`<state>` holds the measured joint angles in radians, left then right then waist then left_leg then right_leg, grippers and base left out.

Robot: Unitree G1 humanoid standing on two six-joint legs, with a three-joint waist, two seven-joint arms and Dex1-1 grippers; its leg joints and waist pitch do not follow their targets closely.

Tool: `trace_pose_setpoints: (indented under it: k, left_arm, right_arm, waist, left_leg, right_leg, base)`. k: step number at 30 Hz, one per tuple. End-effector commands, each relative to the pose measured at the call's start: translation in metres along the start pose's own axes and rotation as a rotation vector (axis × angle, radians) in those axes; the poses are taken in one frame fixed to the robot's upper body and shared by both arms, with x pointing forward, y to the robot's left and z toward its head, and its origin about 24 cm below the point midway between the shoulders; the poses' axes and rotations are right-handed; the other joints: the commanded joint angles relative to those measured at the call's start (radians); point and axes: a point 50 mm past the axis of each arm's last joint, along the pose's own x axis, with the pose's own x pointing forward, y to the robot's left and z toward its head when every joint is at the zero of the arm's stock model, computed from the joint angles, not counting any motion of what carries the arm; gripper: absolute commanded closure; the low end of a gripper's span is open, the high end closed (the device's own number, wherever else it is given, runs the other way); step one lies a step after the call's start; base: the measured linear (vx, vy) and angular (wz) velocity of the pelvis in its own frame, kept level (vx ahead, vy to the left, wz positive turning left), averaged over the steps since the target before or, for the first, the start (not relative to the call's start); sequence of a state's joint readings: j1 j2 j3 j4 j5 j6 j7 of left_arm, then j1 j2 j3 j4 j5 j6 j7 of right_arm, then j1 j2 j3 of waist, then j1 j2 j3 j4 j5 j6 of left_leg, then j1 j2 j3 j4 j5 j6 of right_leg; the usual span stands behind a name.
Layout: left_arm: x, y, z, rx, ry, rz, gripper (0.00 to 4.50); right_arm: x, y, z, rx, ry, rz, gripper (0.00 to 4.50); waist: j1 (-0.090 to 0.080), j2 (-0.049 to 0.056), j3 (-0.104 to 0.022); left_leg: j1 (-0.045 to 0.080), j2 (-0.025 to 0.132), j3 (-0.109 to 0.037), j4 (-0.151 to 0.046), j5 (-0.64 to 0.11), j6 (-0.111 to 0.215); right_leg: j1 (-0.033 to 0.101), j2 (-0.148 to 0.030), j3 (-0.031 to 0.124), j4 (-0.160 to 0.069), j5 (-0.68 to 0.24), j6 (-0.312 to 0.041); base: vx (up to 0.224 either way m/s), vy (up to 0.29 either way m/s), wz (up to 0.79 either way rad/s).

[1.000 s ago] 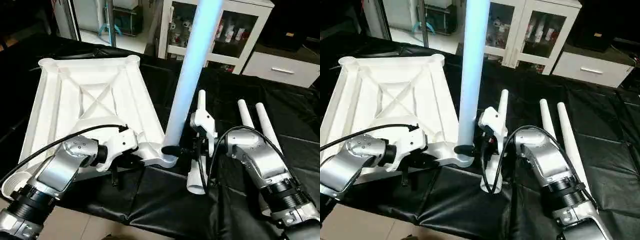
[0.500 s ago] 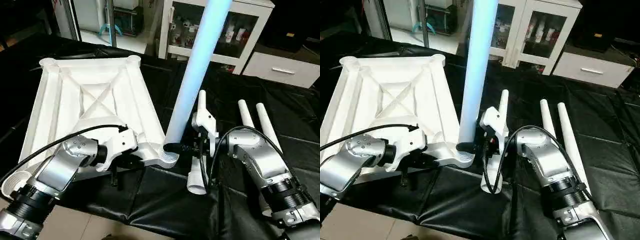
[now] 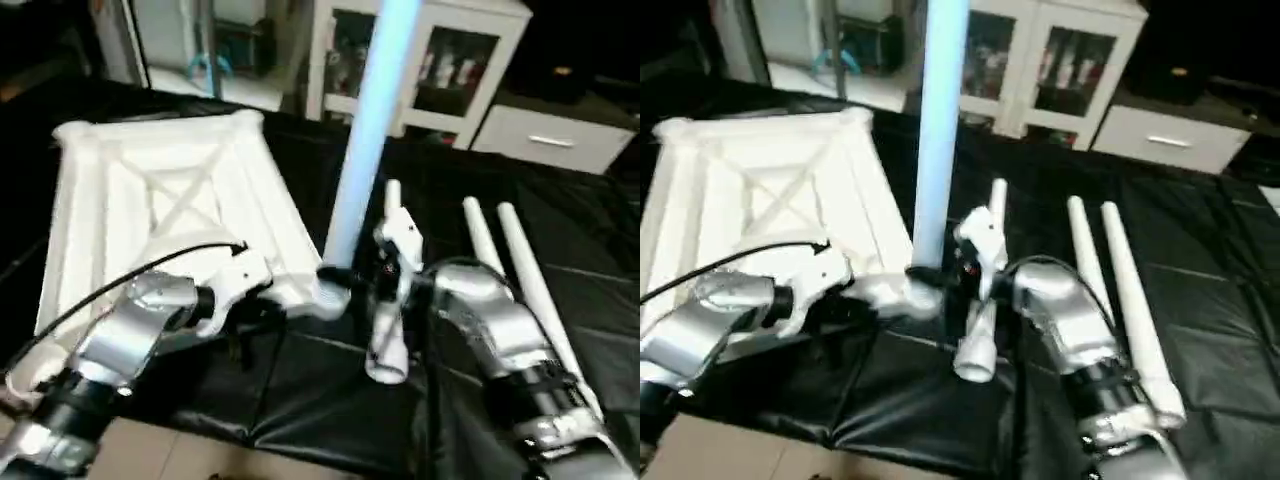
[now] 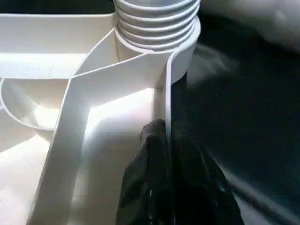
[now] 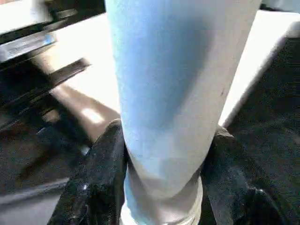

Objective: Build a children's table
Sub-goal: Rotate leg to tighten

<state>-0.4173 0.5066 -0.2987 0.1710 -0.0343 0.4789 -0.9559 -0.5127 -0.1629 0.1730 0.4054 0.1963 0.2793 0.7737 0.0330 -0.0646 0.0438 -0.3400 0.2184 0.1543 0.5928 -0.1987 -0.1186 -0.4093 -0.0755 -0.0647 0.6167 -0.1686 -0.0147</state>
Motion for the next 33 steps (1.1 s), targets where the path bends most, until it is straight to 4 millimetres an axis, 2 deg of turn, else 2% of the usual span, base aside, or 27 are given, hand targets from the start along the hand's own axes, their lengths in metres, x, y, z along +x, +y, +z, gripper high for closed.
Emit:
trace_pose_setpoints:
  k: [1,2,3,4,5,7,8,9,10,11,12,13,15,16,19,21,23,25,27,28,33]
  left_arm:
    - [0.003,0.008,0.017,-0.008,-0.061,0.087,4.50]
    - [0.005,0.009,0.019,-0.021,-0.063,0.109,4.50]
    - [0.007,0.011,0.020,-0.033,-0.062,0.134,4.50]
    - [0.010,0.013,0.023,-0.044,-0.059,0.167,4.50]
    - [0.012,0.016,0.025,-0.064,-0.057,0.208,4.50]
    - [0.016,0.024,0.029,-0.122,-0.048,0.306,4.50]
    - [0.016,0.024,0.029,-0.122,-0.048,0.306,4.50]
    - [0.018,0.032,0.034,-0.161,-0.036,0.408,4.50]
    - [0.019,0.035,0.036,-0.173,-0.035,0.441,4.50]
    - [0.019,0.038,0.039,-0.179,-0.032,0.479,4.50]
    - [0.019,0.040,0.040,-0.181,-0.030,0.500,4.50]
    - [0.019,0.041,0.041,-0.177,-0.027,0.508,4.50]
    - [0.019,0.042,0.042,-0.173,-0.023,0.516,4.50]
    - [0.019,0.042,0.041,-0.171,-0.024,0.508,4.50]
    - [0.018,0.040,0.039,-0.175,-0.019,0.489,4.50]
    - [0.017,0.039,0.036,-0.176,-0.012,0.472,4.50]
    - [0.016,0.037,0.034,-0.171,-0.006,0.457,4.50]
    - [0.015,0.034,0.031,-0.163,-0.007,0.423,4.50]
    - [0.014,0.030,0.029,-0.155,-0.004,0.385,4.50]
    - [0.012,0.028,0.028,-0.143,-0.003,0.360,4.50]
    - [0.007,0.020,0.027,-0.075,-0.031,0.253,4.50]
  right_arm:
    - [0.009,0.001,-0.033,0.089,0.139,-0.113,2.62]
    - [0.013,0.001,-0.034,0.095,0.143,-0.139,2.62]
    - [0.017,0.001,-0.034,0.097,0.147,-0.170,2.62]
    - [0.023,0.001,-0.036,0.103,0.155,-0.216,2.62]
    - [0.027,0.000,-0.037,0.112,0.161,-0.262,2.62]
    - [0.037,0.000,-0.037,0.115,0.173,-0.365,2.62]
    - [0.037,0.000,-0.037,0.115,0.173,-0.365,2.62]
    - [0.047,0.001,-0.036,0.146,0.170,-0.454,2.62]
    - [0.051,0.003,-0.036,0.160,0.168,-0.486,2.63]
    - [0.056,0.004,-0.035,0.194,0.161,-0.522,2.63]
    - [0.059,0.006,-0.035,0.216,0.157,-0.544,2.63]
    - [0.060,0.007,-0.034,0.226,0.156,-0.556,2.63]
    - [0.067,0.012,-0.032,0.245,0.143,-0.571,2.63]
    - [0.072,0.016,-0.030,0.261,0.123,-0.549,2.63]
    - [0.078,0.021,-0.022,0.275,0.063,-0.512,2.63]
    - [0.080,0.021,-0.017,0.285,0.017,-0.473,2.63]
    - [0.080,0.021,-0.014,0.311,-0.012,-0.428,1.93]
    - [0.076,0.017,-0.009,0.309,-0.042,-0.393,1.86]
    - [0.072,0.015,-0.005,0.295,-0.065,-0.347,1.57]
    - [0.068,0.012,-0.002,0.282,-0.076,-0.323,1.50]
    - [0.050,-0.001,0.005,0.220,-0.076,-0.233,1.06]
  waist:
    - [-0.001,0.019,-0.045]
    - [-0.004,0.021,-0.046]
    - [-0.005,0.015,-0.046]
    - [-0.008,0.017,-0.044]
    - [-0.010,0.011,-0.044]
    - [-0.014,0.017,-0.046]
    - [-0.017,0.016,-0.046]
    - [-0.019,0.010,-0.045]
    - [-0.021,0.013,-0.047]
    - [-0.023,0.013,-0.048]
    - [-0.024,0.005,-0.051]
    - [-0.024,0.011,-0.052]
    - [-0.025,0.011,-0.052]
    - [-0.023,0.007,-0.055]
    - [-0.020,0.006,-0.057]
    - [-0.020,0.009,-0.058]
    - [-0.019,0.009,-0.059]
    - [-0.022,0.012,-0.060]
    - [-0.026,0.011,-0.066]
    - [-0.026,0.015,-0.065]
    - [-0.022,0.017,-0.067]
  left_leg:
    - [-0.007,-0.002,0.005,-0.082,-0.323,-0.038]
    - [-0.006,-0.002,0.003,-0.081,-0.336,-0.040]
    - [-0.006,-0.003,-0.001,-0.080,-0.340,-0.037]
    - [-0.005,-0.003,-0.002,-0.081,-0.352,-0.036]
    - [-0.003,-0.003,-0.003,-0.080,-0.359,-0.036]
    - [0.002,-0.005,-0.009,-0.080,-0.379,-0.038]
    - [0.001,-0.006,-0.009,-0.081,-0.383,-0.037]
    - [0.001,-0.007,-0.009,-0.080,-0.388,-0.029]
    - [0.007,-0.009,-0.008,-0.078,-0.394,-0.029]
    - [0.005,-0.009,-0.009,-0.079,-0.393,-0.029]
    - [0.001,-0.009,-0.009,-0.081,-0.382,-0.026]
    - [0.001,-0.008,-0.009,-0.081,-0.372,-0.025]
    - [-0.005,-0.006,-0.007,-0.084,-0.357,-0.023]
    - [-0.006,-0.005,-0.005,-0.083,-0.342,-0.020]
    - [-0.010,-0.004,0.001,-0.081,-0.290,-0.012]
    - [-0.012,-0.003,0.002,-0.080,-0.276,-0.011]
    - [-0.012,-0.003,0.003,-0.079,-0.257,-0.005]
    - [-0.018,-0.002,0.002,-0.081,-0.241,0.004]
    - [-0.025,-0.003,0.002,-0.076,-0.183,0.011]
    - [-0.025,-0.002,0.002,-0.077,-0.175,0.013]
    - [-0.019,0.000,0.007,-0.072,-0.112,0.034]
  right_leg:
    - [0.044,-0.047,0.034,-0.090,-0.447,-0.125]
    - [0.042,-0.051,0.033,-0.093,-0.482,-0.114]
    - [0.043,-0.053,0.029,-0.100,-0.530,-0.089]
    - [0.039,-0.054,0.028,-0.106,-0.566,-0.073]
    - [0.037,-0.053,0.025,-0.109,-0.582,-0.065]
    - [0.033,-0.052,0.021,-0.111,-0.580,-0.056]
    - [0.032,-0.051,0.022,-0.111,-0.572,-0.057]
    - [0.029,-0.050,0.023,-0.110,-0.569,-0.058]
    - [0.024,-0.049,0.023,-0.112,-0.560,-0.059]
    - [0.026,-0.049,0.024,-0.109,-0.545,-0.064]
    - [0.029,-0.048,0.024,-0.107,-0.515,-0.068]
    - [0.029,-0.049,0.027,-0.102,-0.477,-0.078]
    - [0.031,-0.047,0.030,-0.095,-0.419,-0.093]
    - [0.032,-0.048,0.031,-0.092,-0.397,-0.098]
    - [0.036,-0.048,0.036,-0.081,-0.304,-0.127]
    - [0.039,-0.049,0.037,-0.077,-0.279,-0.140]
    - [0.042,-0.047,0.038,-0.074,-0.246,-0.152]
    - [0.048,-0.045,0.037,-0.068,-0.213,-0.166]
    - [0.056,-0.047,0.037,-0.063,-0.159,-0.180]
    - [0.055,-0.048,0.037,-0.061,-0.145,-0.187]
    - [0.055,-0.045,0.037,-0.054,-0.049,-0.233]
  base:
    - [0.000,0.000,0.00]
    - [0.000,0.000,0.00]
    - [0.000,0.000,0.00]
    - [0.000,0.000,0.00]
    - [0.000,0.000,0.00]
    - [0.000,0.000,0.00]
    - [0.000,0.000,0.00]
    - [0.000,0.000,0.00]
    - [0.000,0.000,0.00]
    - [0.000,0.000,0.00]
    - [0.000,0.000,0.00]
    - [0.000,0.000,0.00]
    - [0.000,0.000,0.00]
    - [0.000,0.000,0.00]
    - [0.000,0.000,0.00]
    - [0.000,0.000,0.00]
    - [0.000,0.000,0.00]
    - [0.000,0.000,0.00]
    - [0.000,0.000,0.00]
    - [0.000,0.000,0.00]
    - [0.000,0.000,0.00]
